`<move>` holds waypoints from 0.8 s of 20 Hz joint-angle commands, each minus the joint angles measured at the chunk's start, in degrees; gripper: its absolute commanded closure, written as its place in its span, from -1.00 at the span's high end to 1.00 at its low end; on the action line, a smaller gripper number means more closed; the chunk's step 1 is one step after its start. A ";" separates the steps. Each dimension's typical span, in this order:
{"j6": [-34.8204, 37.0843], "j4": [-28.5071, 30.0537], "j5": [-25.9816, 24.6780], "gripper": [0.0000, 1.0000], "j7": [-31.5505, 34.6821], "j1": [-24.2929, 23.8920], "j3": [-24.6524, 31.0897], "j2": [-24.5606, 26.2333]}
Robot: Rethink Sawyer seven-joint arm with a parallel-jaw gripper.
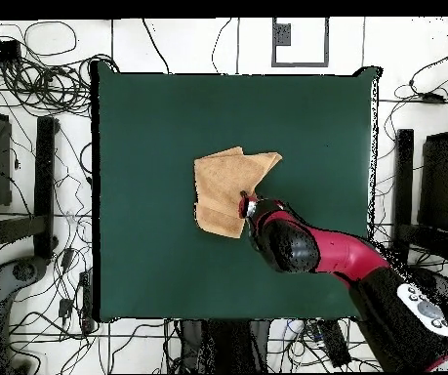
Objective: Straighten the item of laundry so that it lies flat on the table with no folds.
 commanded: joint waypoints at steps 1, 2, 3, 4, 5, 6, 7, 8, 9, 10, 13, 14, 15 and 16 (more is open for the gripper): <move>-2.88 2.41 -1.85 1.00 5.47 2.12 4.41 3.17; -2.72 2.39 -1.78 1.00 5.32 1.98 4.59 3.31; -2.57 2.37 -1.70 1.00 5.18 1.84 4.76 3.46; -2.38 2.43 -1.52 1.00 5.18 1.78 4.86 3.48; -2.04 2.56 -1.32 1.00 5.11 1.65 5.07 3.47; -1.97 2.88 -1.13 1.00 5.29 1.70 5.12 3.13; -1.89 3.20 -0.94 1.00 5.47 1.75 5.17 2.80; -1.68 3.65 -0.72 1.00 5.65 1.71 5.32 2.22; -1.49 4.10 -0.47 1.00 5.85 1.65 5.49 1.74; -1.38 4.43 -0.24 1.00 6.01 1.59 5.69 1.38; -2.28 4.77 -0.10 1.00 6.73 2.18 5.49 1.23; -3.05 4.90 -0.26 1.00 7.04 2.61 5.18 1.24; -3.77 4.78 -0.56 1.00 7.16 3.12 4.69 1.27; -4.52 4.76 -0.70 1.00 7.46 3.63 4.16 1.16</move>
